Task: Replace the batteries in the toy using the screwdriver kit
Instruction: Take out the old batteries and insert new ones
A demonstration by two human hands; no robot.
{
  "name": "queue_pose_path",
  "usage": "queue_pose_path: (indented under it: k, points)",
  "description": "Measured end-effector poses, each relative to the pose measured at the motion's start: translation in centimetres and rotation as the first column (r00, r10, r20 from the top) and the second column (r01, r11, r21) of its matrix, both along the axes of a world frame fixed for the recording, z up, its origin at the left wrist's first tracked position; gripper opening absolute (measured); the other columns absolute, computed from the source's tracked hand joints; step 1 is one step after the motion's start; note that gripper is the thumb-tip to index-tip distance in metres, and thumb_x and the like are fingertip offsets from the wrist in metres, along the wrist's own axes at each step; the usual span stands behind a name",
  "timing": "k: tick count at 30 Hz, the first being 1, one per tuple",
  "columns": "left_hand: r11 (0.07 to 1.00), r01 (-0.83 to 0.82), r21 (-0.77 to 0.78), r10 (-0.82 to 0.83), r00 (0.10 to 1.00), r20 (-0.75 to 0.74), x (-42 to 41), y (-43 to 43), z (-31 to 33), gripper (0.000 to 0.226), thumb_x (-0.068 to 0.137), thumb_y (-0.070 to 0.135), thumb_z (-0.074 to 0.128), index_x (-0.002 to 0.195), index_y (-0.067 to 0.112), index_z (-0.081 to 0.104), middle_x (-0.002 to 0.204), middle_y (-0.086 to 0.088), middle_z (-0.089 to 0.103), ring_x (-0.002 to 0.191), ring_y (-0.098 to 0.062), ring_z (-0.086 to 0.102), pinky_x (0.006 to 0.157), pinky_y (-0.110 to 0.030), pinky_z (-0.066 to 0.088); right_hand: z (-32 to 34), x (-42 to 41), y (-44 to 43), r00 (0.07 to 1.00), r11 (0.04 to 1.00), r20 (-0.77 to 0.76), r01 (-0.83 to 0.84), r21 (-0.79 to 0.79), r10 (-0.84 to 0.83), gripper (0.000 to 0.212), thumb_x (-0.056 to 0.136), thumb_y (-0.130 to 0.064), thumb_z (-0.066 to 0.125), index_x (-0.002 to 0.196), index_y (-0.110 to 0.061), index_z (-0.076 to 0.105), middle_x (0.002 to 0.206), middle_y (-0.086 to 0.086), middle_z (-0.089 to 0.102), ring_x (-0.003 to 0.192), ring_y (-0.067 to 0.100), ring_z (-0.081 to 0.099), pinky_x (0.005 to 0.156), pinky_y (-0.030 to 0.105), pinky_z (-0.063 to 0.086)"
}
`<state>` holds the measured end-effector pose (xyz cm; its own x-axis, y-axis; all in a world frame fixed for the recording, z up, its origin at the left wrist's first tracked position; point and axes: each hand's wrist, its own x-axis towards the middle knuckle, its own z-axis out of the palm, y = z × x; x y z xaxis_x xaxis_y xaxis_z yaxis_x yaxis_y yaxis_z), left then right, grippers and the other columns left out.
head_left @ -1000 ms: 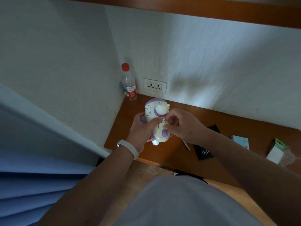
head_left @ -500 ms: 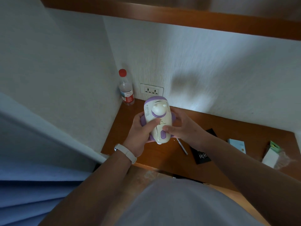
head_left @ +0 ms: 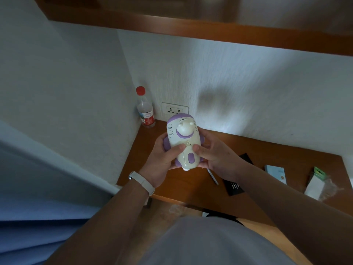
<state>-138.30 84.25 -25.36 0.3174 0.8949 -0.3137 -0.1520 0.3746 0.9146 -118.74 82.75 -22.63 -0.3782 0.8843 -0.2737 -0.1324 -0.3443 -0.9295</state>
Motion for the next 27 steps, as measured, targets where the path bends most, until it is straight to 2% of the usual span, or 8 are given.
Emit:
queue_pose_path:
  k: [3,9,14,19,27]
  points:
    - [1.000,0.006,0.015,-0.006,1.000,0.011,0.2,0.4,0.4,0.081,0.075,0.036,0.080,0.144,0.023,0.040,0.134,-0.003,0.063,0.121,-0.027,0.064,0.090,-0.052,0.057,0.0,0.1,0.5,1.000,1.000,-0.005,0.019,-0.011,-0.019,0.066,0.087,-0.022,0.071,0.145,-0.028,0.041,0.133,0.006,0.062,0.121,0.028,0.061,0.098,0.056,0.051]
    - [0.999,0.029,0.033,-0.030,1.000,0.006,0.3,0.9,0.8,0.091,0.071,0.036,0.082,0.147,0.023,0.035,0.137,-0.004,0.060,0.123,-0.027,0.062,0.093,-0.055,0.056,-0.1,0.6,0.8,0.999,1.000,-0.042,0.025,-0.003,-0.025,0.070,0.082,-0.022,0.078,0.143,-0.032,0.044,0.132,0.004,0.063,0.122,0.028,0.060,0.096,0.053,0.052]
    - [0.997,0.003,0.082,-0.002,1.000,-0.015,0.7,1.0,1.1,0.079,0.080,0.028,0.076,0.147,0.022,0.034,0.135,-0.003,0.061,0.120,-0.024,0.064,0.086,-0.044,0.059,0.2,0.8,1.3,0.998,0.998,-0.027,0.065,-0.014,-0.065,0.069,0.084,-0.014,0.075,0.142,-0.032,0.044,0.128,0.003,0.065,0.120,0.027,0.062,0.096,0.056,0.051]
    - [0.995,-0.015,0.100,0.018,0.999,-0.029,0.7,0.9,1.1,0.077,0.081,0.028,0.073,0.146,0.021,0.034,0.135,-0.003,0.061,0.119,-0.023,0.064,0.086,-0.046,0.060,0.4,0.7,1.3,0.997,0.997,-0.018,0.076,-0.013,-0.076,0.072,0.082,-0.016,0.077,0.143,-0.033,0.043,0.128,0.004,0.065,0.118,0.028,0.063,0.094,0.056,0.053]
    - [0.997,-0.009,0.072,0.013,0.998,-0.058,0.5,1.0,0.8,0.089,0.074,0.030,0.082,0.148,0.023,0.032,0.137,-0.004,0.057,0.123,-0.026,0.061,0.092,-0.051,0.058,0.4,0.5,1.4,0.999,0.998,-0.002,0.052,-0.023,-0.052,0.078,0.081,-0.015,0.079,0.146,-0.031,0.038,0.126,0.004,0.066,0.116,0.026,0.065,0.093,0.052,0.055]
